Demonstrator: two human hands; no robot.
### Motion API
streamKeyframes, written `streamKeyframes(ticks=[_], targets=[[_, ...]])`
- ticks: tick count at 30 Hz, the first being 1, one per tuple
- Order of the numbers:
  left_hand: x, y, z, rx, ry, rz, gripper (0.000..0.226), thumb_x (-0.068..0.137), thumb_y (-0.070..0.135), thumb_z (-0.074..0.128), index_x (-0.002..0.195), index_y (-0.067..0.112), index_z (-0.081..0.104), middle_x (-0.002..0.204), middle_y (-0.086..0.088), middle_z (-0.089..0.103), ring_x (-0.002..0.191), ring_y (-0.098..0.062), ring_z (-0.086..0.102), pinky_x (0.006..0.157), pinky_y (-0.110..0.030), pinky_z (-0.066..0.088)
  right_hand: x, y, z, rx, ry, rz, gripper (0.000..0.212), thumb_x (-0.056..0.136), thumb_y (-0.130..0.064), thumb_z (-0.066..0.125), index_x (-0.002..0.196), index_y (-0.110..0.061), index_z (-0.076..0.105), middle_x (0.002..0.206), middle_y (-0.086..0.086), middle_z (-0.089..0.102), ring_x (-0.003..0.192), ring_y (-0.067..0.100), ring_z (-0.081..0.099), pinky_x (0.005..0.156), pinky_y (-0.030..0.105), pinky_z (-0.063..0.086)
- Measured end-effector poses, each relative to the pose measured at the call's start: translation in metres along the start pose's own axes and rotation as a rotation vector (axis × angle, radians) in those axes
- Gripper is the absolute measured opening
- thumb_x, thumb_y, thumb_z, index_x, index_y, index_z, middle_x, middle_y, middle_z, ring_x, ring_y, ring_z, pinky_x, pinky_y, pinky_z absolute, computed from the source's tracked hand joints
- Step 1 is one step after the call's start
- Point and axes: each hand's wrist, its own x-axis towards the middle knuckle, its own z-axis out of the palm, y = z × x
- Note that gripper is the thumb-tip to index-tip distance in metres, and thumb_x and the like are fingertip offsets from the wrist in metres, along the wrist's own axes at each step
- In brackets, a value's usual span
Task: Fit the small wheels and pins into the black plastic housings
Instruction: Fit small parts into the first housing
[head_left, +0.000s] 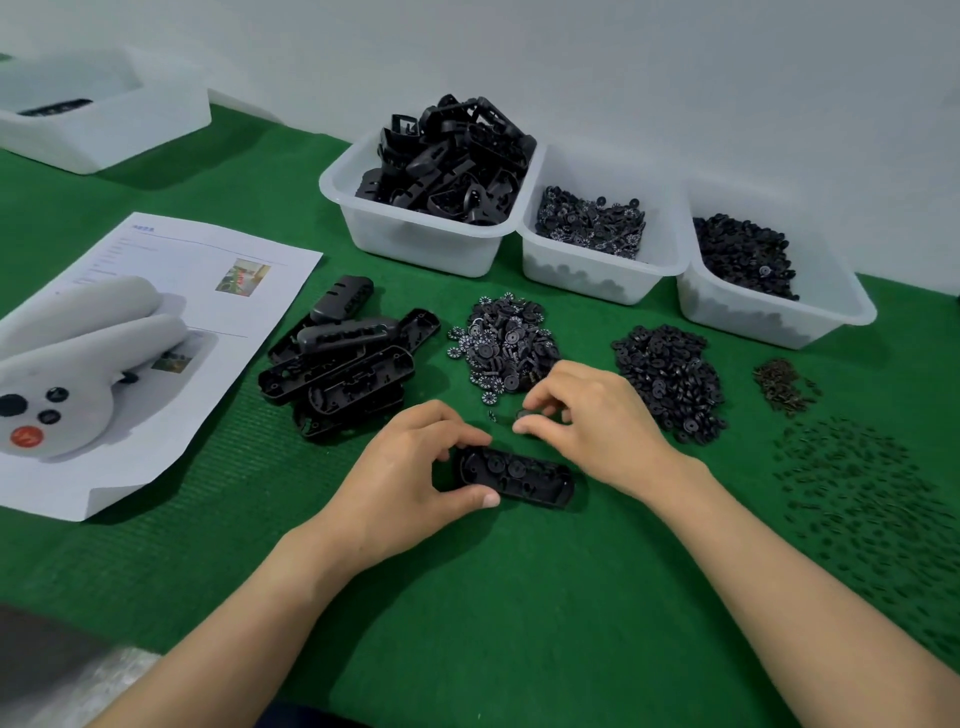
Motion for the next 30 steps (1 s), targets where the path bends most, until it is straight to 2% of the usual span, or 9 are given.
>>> streamKeyframes(ticks=[8,10,13,15,17,20,26,28,30], targets=[[-0.001,-0.002,0.000,-0.002,-0.001,0.001,0.046,0.068,0.045,0.073,0.110,0.029,0.062,0.098,0.017,0.050,0.084,0.001,0.047,0.073,-0.006,0.035,-0.003,0.006,0.000,0.040,-0.038,0.033,0.009,0.078,-0.022,0.071,0.082,-0.014,0.071,0.078,-0.005,0.060,0.068,0.008,0.056,0.068,0.034,0.050],[0.000,-0.002,0.000,-0.005,0.003,0.003,0.046,0.068,0.045,0.073,0.109,0.029,0.062,0.098,0.017,0.050,0.084,0.001,0.047,0.073,-0.006,0.035,-0.008,0.005,-0.003,0.135,0.033,0.054,0.005,0.077,-0.017,0.073,0.078,-0.013,0.071,0.073,-0.006,0.060,0.063,0.004,0.054,0.062,0.026,0.048],[0.000,-0.002,0.001,-0.003,0.004,0.001,0.047,0.068,0.044,0.074,0.110,0.028,0.062,0.097,0.018,0.050,0.084,0.001,0.047,0.073,-0.007,0.036,-0.020,0.002,-0.011,0.267,0.071,0.023,0.004,0.074,-0.014,0.074,0.077,-0.016,0.072,0.071,-0.008,0.061,0.062,0.007,0.053,0.058,0.012,0.040],[0.000,-0.002,0.000,-0.001,0.010,-0.001,0.047,0.067,0.044,0.074,0.109,0.028,0.063,0.097,0.019,0.049,0.083,0.001,0.047,0.072,-0.008,0.035,-0.031,-0.003,-0.014,0.246,0.009,-0.051,0.005,0.075,-0.018,0.074,0.079,-0.018,0.072,0.073,-0.007,0.062,0.066,0.006,0.056,0.063,0.017,0.043],[0.000,-0.002,0.000,-0.002,0.013,0.000,0.046,0.067,0.044,0.074,0.108,0.028,0.063,0.096,0.021,0.048,0.082,0.002,0.047,0.072,-0.006,0.035,-0.038,-0.006,-0.013,0.190,-0.029,-0.090,0.008,0.075,-0.020,0.074,0.082,-0.016,0.073,0.077,-0.003,0.063,0.070,0.011,0.058,0.066,0.030,0.049],[0.001,-0.001,0.001,0.000,0.011,0.003,0.046,0.067,0.044,0.074,0.108,0.027,0.063,0.097,0.020,0.049,0.083,0.001,0.047,0.072,-0.005,0.035,-0.044,-0.006,-0.011,0.084,-0.005,-0.117,0.011,0.076,-0.021,0.073,0.086,-0.015,0.073,0.080,-0.002,0.064,0.072,0.017,0.060,0.064,0.037,0.052],[0.000,0.000,0.000,0.000,0.013,0.003,0.046,0.067,0.046,0.072,0.108,0.027,0.063,0.097,0.016,0.051,0.083,0.000,0.048,0.072,-0.008,0.036,-0.046,-0.005,-0.008,-0.045,0.047,-0.215,0.013,0.074,-0.019,0.076,0.087,-0.016,0.075,0.074,-0.001,0.062,0.064,0.018,0.058,0.054,0.032,0.052],[0.000,0.001,0.000,-0.001,0.012,-0.001,0.046,0.066,0.046,0.072,0.108,0.028,0.063,0.097,0.018,0.051,0.083,0.000,0.048,0.072,-0.010,0.037,-0.046,-0.005,-0.007,-0.031,0.030,-0.199,0.015,0.075,-0.018,0.075,0.090,-0.017,0.075,0.076,-0.001,0.063,0.065,0.017,0.058,0.057,0.029,0.051],[0.000,0.001,-0.001,0.002,0.008,-0.001,0.047,0.066,0.047,0.071,0.108,0.028,0.063,0.097,0.019,0.050,0.083,0.000,0.048,0.072,-0.009,0.037,-0.045,-0.005,-0.009,0.097,0.019,-0.101,0.020,0.080,-0.015,0.071,0.099,-0.017,0.072,0.081,-0.005,0.064,0.070,0.010,0.059,0.065,0.024,0.049]])
